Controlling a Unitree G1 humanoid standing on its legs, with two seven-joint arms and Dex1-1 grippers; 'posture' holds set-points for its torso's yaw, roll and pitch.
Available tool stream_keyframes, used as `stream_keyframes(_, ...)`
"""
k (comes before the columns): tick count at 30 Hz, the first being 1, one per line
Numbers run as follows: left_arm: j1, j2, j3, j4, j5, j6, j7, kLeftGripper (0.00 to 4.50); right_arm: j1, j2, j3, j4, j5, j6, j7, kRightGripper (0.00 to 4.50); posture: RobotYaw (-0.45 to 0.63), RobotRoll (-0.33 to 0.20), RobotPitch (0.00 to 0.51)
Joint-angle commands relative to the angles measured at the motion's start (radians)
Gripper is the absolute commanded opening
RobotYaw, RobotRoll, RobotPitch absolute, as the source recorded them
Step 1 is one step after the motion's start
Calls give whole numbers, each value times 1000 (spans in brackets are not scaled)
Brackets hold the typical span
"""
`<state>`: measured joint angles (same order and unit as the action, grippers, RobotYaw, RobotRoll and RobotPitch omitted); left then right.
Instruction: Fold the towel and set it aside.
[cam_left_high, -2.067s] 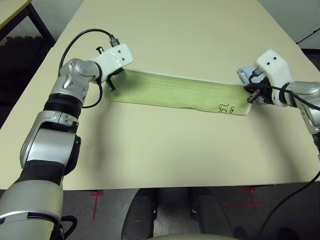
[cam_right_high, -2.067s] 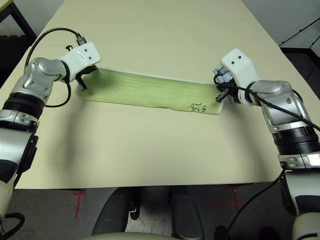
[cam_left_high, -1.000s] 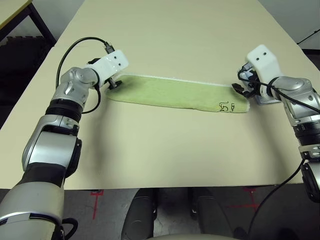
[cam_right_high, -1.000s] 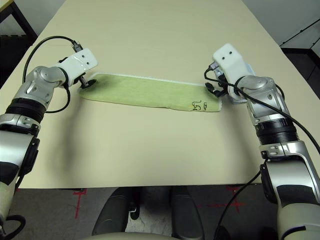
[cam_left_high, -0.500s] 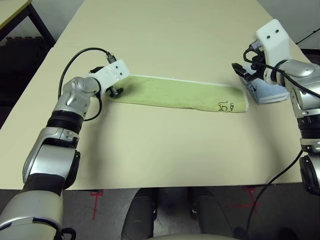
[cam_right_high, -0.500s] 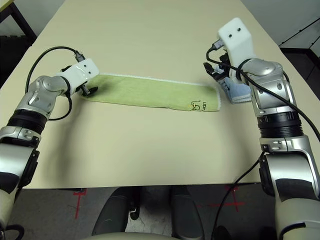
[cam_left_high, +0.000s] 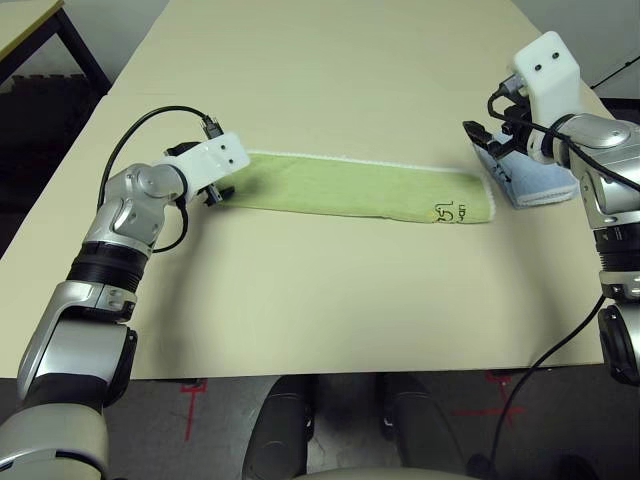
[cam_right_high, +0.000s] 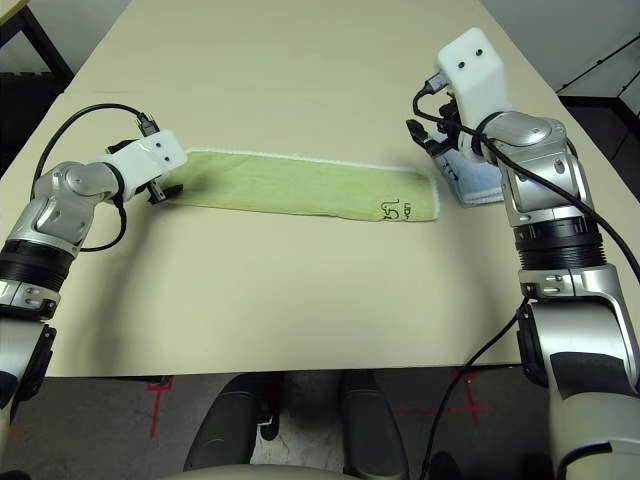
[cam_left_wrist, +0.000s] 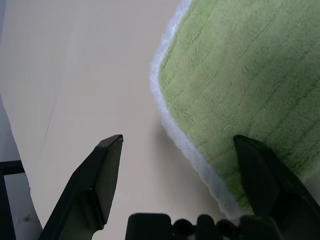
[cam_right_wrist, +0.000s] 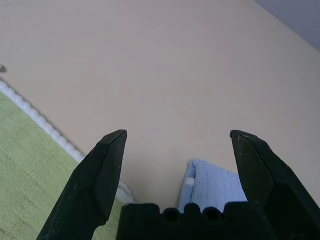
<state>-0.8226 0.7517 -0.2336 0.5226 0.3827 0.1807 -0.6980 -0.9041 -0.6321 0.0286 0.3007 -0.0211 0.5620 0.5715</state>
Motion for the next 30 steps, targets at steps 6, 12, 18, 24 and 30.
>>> stream_keyframes(6,56,18,7,-34,5,46,-24,4500,-9,-8,-2,4,0,-9,12,4462,85,0,178)
stream_keyframes(12,85,43,18,-77,7,71,-37,4500,-3,-9,-4,-1,2,-6,16,4462,91,0,182)
stream_keyframes(18,112,66,27,-128,3,102,-53,4500,-7,-2,-2,8,1,-12,16,4462,105,0,183)
stream_keyframes(24,139,72,34,-163,0,129,-62,4500,-14,6,2,20,0,-20,18,4462,111,0,184)
stream_keyframes(30,172,87,41,-217,-9,163,-80,4500,-17,6,3,30,-3,-25,21,4462,115,0,187)
